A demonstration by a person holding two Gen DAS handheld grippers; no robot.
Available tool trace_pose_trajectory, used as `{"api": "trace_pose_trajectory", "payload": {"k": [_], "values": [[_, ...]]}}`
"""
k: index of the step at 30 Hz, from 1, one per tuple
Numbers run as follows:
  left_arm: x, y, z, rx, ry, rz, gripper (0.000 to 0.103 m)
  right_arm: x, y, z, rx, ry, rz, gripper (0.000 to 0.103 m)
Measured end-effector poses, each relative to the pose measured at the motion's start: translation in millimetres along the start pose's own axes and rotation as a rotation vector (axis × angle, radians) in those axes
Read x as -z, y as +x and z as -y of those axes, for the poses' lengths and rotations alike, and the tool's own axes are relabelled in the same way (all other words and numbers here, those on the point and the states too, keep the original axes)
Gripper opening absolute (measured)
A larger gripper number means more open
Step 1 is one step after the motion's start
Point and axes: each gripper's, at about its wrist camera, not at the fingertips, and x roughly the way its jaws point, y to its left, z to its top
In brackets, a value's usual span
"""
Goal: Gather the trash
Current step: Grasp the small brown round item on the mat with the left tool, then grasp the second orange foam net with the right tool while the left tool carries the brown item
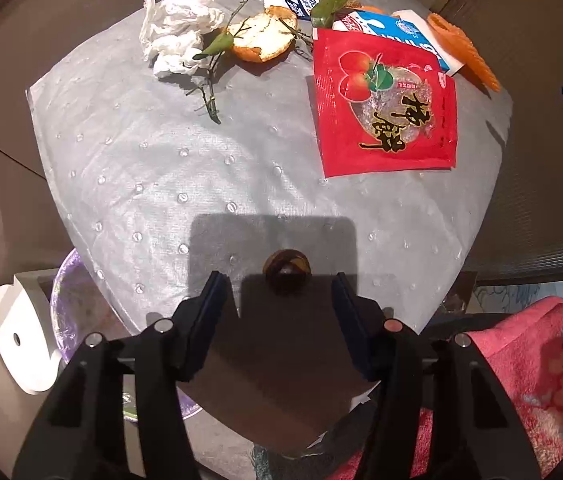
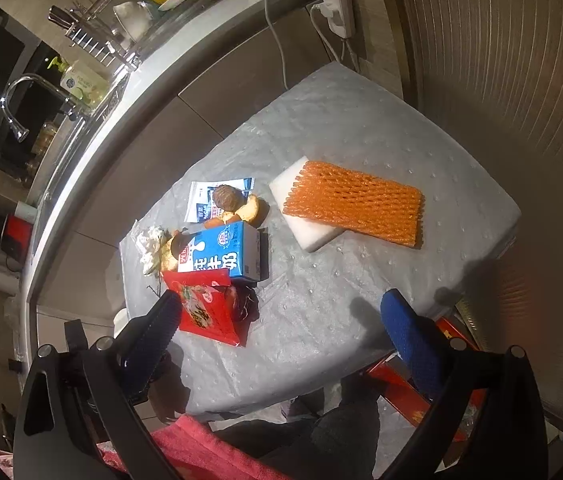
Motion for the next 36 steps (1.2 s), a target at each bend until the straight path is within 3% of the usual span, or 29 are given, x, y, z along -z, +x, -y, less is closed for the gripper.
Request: {"api": "trace_pose_trajectory", "payload": {"k": [4, 8, 15, 18, 24, 27, 30, 34, 36], "values": [[-2.4, 2.1, 7.1, -0.046, 0.008, 0.006, 0.042, -3.7, 0.9, 3.1, -0.007, -0.002, -0.001, 0.099], [-0.8, 1.6, 6.7, -0.076, -0.014, 0.007, 0.024, -5.9, 2.4, 4.1, -0.011, -0.009, -0.003, 0.099], [6.0, -6.0, 1.7, -0.056, -0.056, 0.002, 0.024, -9.5, 7.7, 1.5, 0.024, -0.065, 0.001, 0.099], [4.4, -20.1, 1.3, -0.046, -0.08, 0.029, 0.024, -15.6, 17.4, 2.3, 0.124, -0.168, 0.001, 0.099], [-9.8, -63.9, 10.5, -0.048, -0.1, 0.11, 0.024, -24.4, 69.6, -8.9, 0.276, -0.553, -0.068, 0.096], [-19.2, -84.1, 18.4, -0.06, -0.097, 0.142, 0.024, -25.5, 99.0, -14.4, 0.318, -0.705, -0.112, 0.089], [-28.2, -97.2, 24.2, -0.062, -0.106, 0.167, 0.024, -28.9, 124.7, -12.8, 0.345, -0.779, -0.161, 0.075], [-36.6, -106.9, 34.1, -0.066, -0.109, 0.2, 0.024, -36.5, 135.4, -4.2, 0.306, -0.758, -0.203, 0.036], [-41.6, -110.9, 40.0, -0.06, -0.105, 0.214, 0.024, -38.4, 126.7, -3.2, 0.315, -0.746, -0.18, 0.016]]}}
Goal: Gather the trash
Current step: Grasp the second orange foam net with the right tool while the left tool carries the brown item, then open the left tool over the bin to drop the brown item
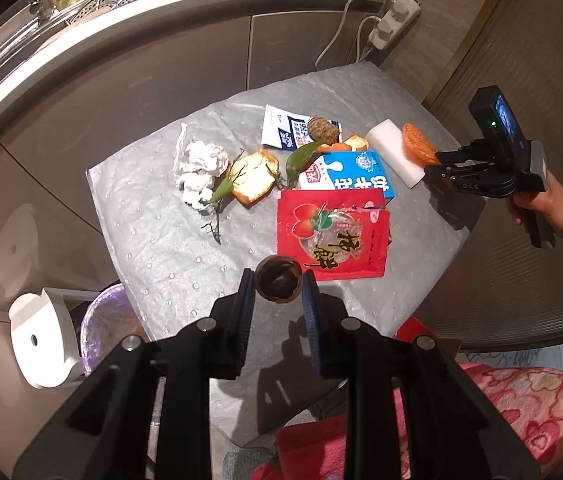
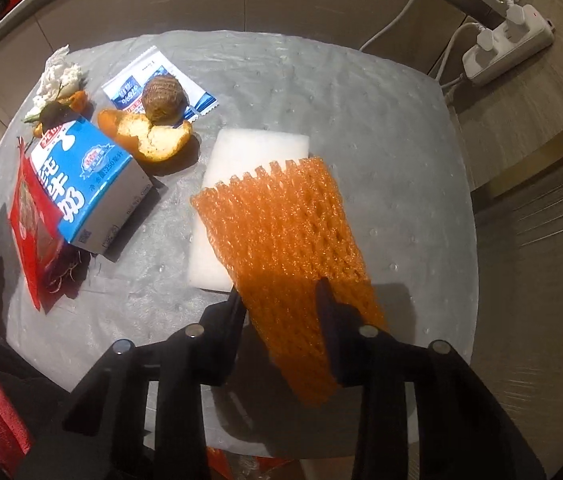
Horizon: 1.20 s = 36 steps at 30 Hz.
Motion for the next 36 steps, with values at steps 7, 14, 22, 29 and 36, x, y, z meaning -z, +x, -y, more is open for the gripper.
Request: {"api": "trace_pose_trajectory", "payload": {"k": [7, 14, 22, 29, 36], "values": [[-8.3, -19.1, 19.3, 0.059, 0.038, 0.066, 0.024, -0.8, -64.2, -3.3, -0.071, 0.096, 0.109, 0.011], [-1.8, -43.6, -1.5, 0.058, 0.05, 0.122, 0.024, -17.3, -130.2, -66.2, -0.209, 0.131, 0.242, 0.011], [41.6, -65.7, -80.9, -0.015, -0.02, 0.133, 0.024, -45.4, -150.3, -174.2, -0.391, 0.128, 0.276, 0.011], [88.9, -64.4, -147.5, -0.082, -0.054, 0.084, 0.024, -62.2, -129.9, -269.1, -0.468, 0.071, 0.212, 0.011], [112.2, -44.1, -184.7, -0.091, -0.066, 0.036, 0.024, -67.8, -134.2, -302.9, -0.457, 0.065, 0.198, 0.011]]}}
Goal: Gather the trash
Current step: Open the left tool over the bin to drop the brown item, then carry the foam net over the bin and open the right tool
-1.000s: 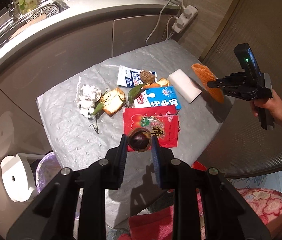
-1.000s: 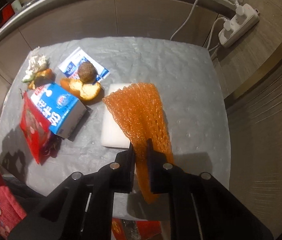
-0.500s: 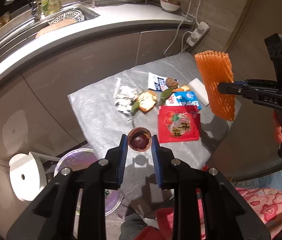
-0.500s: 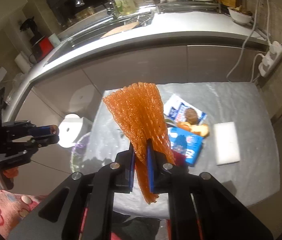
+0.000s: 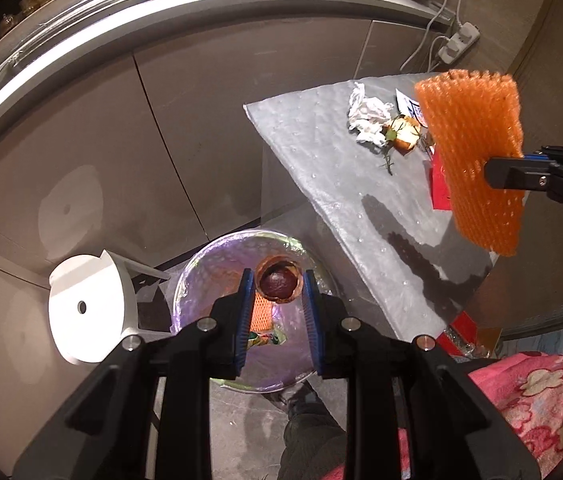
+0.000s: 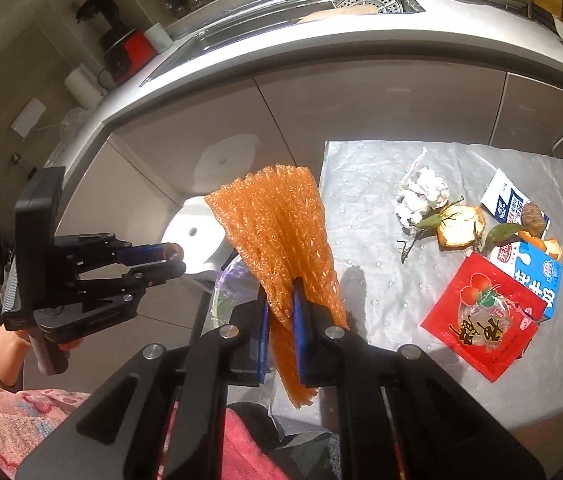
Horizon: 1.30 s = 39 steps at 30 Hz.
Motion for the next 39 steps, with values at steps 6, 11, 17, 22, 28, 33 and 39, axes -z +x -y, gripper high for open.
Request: {"api": "trace_pose_trajectory", "payload": {"k": [6, 11, 17, 22, 28, 33, 39], "values": [[14.3, 56.9, -10.5, -0.005, 0.04, -0.089, 0.024, 5.9, -5.6, -0.8, 0.032, 0.04, -0.002, 0.011], [32.7, 123.3, -15.5, 0.027, 0.054, -0.23, 0.028, 12.3, -13.2, 0.0, 0.076, 0.057, -0.027, 0.011], [37.9, 131.1, -16.5, 0.049, 0.048, -0.225, 0.061, 15.8, -18.0, 0.3, 0.099, 0.078, -0.034, 0.011], [26.8, 96.9, -14.6, 0.057, 0.043, -0.164, 0.062, 13.6, -6.0, -2.9, 0.077, 0.062, -0.054, 0.011], [18.4, 6.9, -6.6, 0.043, 0.049, 0.007, 0.092, 4.9, 34.1, -10.4, 0.026, 0.017, -0.108, 0.011], [23.0, -35.5, -2.1, 0.002, 0.055, 0.044, 0.095, -0.9, 89.6, -24.3, -0.028, -0.046, -0.197, 0.011], [31.3, -56.9, -1.6, -0.04, 0.046, 0.043, 0.095, 4.9, 159.5, -43.3, -0.082, -0.093, -0.317, 0.011]]}}
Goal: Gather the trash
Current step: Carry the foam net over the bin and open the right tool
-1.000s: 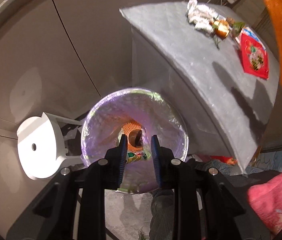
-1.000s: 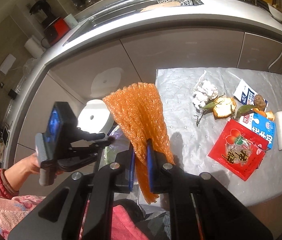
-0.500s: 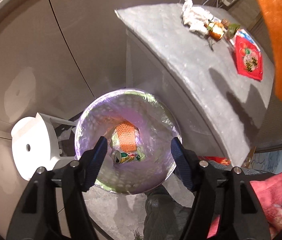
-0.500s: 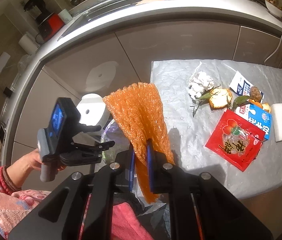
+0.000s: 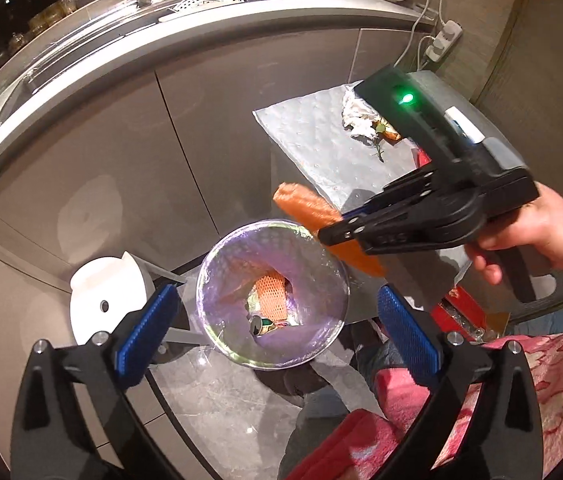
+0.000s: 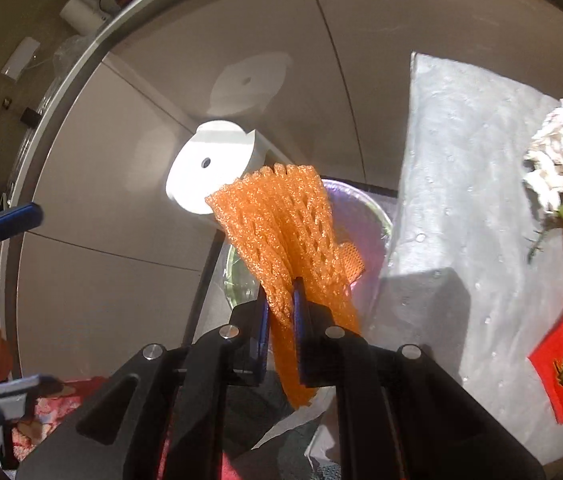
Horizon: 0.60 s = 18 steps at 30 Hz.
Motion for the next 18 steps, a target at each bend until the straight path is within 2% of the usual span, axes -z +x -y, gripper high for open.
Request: {"api": "trace_pose_trajectory", "payload": {"k": [7, 9, 10, 11, 14, 18], "values": [[6.5, -7.0, -5.9, -0.016, -0.043, -0.01, 0.095, -7.2, 50.2, -7.5, 0.032, -0.017, -0.069, 0.015], [6.9, -6.5, -6.3, -0.014, -0.049, -0.013, 0.095, -6.4, 52.1, -6.2, 0.023, -0.004, -0.073, 0.028], [8.0, -7.1, -5.9, -0.017, -0.049, -0.011, 0.095, -6.3, 49.6, -6.1, 0.026, -0.004, -0.064, 0.039], [9.6, -8.0, -5.5, -0.022, -0.047, -0.01, 0.095, -6.0, 44.7, -7.1, 0.028, -0.006, -0.048, 0.045], [7.8, -8.6, -5.0, -0.023, -0.043, -0.006, 0.095, -7.6, 21.4, -4.4, 0.003, 0.014, 0.012, 0.058], [1.6, -9.9, 0.1, -0.016, -0.031, 0.005, 0.095, -4.2, -24.8, 7.3, -0.032, 0.062, 0.118, 0.063]]}}
